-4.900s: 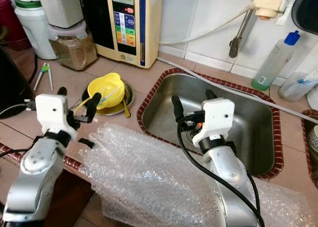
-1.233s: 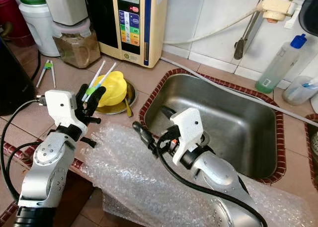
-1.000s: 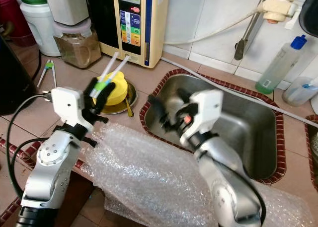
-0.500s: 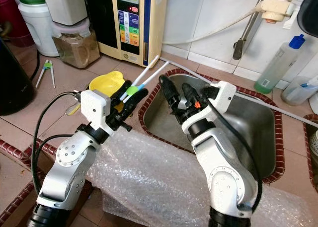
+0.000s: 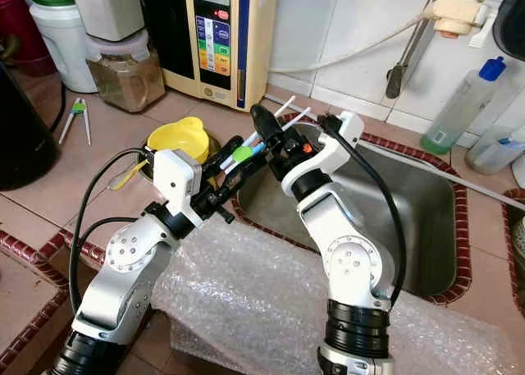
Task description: Kitchen organization
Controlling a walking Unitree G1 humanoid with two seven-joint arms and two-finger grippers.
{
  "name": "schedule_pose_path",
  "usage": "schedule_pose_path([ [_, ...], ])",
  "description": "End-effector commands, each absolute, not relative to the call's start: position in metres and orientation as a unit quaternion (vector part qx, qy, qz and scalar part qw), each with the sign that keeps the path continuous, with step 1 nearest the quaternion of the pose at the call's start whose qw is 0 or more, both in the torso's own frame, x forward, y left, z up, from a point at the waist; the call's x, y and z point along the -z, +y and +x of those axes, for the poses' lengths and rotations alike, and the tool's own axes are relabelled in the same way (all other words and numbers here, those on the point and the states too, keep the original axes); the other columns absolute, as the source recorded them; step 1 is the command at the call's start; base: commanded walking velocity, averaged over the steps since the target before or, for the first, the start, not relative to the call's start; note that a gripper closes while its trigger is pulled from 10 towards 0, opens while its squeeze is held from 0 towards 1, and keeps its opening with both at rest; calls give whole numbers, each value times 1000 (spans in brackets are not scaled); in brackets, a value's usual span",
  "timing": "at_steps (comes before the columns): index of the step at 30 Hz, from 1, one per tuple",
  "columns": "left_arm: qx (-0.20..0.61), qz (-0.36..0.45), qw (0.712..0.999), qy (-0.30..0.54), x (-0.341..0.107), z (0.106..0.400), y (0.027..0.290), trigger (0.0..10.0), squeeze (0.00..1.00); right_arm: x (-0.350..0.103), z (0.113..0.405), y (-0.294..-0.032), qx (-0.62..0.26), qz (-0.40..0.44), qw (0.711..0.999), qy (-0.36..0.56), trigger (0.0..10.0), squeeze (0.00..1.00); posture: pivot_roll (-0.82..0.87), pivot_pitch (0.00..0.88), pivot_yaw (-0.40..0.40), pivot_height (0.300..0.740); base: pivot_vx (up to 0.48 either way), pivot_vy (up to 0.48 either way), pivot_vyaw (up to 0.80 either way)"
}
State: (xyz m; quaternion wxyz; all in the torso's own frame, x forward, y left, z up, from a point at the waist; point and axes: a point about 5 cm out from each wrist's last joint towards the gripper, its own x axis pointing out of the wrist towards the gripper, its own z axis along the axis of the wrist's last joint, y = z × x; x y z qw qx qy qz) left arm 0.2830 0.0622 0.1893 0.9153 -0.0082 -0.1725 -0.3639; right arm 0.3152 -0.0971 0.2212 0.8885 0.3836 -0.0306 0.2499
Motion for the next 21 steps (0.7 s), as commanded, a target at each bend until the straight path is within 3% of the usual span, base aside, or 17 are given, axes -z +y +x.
schedule_pose_path([
  [1,362,-6,915,-178,-190,282,61,0,0,-224,317,-103,-240,388,889,-40,0,0,9,105,-95,740,0,0,0],
  [21,351,-3,920,-177,-189,285,64,0,0,-223,320,-114,-214,408,886,-47,0,0,11,100,-94,740,0,0,0],
])
